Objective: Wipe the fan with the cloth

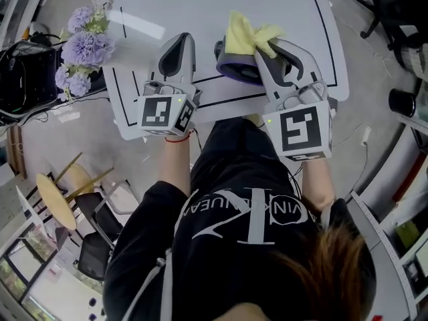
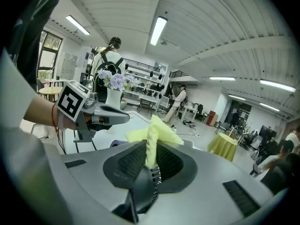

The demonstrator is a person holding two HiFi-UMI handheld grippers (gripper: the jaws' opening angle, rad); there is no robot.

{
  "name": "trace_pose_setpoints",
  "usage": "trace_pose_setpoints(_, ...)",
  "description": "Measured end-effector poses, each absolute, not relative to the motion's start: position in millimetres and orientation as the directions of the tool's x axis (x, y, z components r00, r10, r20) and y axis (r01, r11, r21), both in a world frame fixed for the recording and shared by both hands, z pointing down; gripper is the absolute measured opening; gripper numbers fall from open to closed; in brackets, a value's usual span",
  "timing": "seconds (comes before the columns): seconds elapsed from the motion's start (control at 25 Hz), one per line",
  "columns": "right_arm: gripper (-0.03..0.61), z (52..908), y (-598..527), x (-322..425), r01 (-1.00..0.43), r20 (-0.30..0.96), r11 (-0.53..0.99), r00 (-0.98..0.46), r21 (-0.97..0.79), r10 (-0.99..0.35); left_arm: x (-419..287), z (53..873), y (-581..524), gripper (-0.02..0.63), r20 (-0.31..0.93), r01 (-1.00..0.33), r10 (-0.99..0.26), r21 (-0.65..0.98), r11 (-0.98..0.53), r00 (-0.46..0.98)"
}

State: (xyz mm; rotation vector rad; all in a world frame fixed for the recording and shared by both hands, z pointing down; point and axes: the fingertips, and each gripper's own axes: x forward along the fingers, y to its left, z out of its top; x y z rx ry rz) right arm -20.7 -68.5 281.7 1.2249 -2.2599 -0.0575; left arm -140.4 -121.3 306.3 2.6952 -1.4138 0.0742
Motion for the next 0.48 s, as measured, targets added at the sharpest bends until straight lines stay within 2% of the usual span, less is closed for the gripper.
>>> trace_pose_setpoints(0.24,0.060,287.6,-94.5,-43.3,-0.656,0.566,0.671,-0.424,0.346,-0.707,-137.3,296.5,-136.4,0.011,0.078,-0.777,-0.774,0.016,-0.630,0.629)
trace_pose_setpoints(0.48,0.060,299.5,-108.9,-62.0,-0.577,0.642,0.736,-0.421,0.355,-0.640,-109.4,292.8,-132.2,0.011,0.070,-0.619,-0.615,0.058,-0.783,0.785)
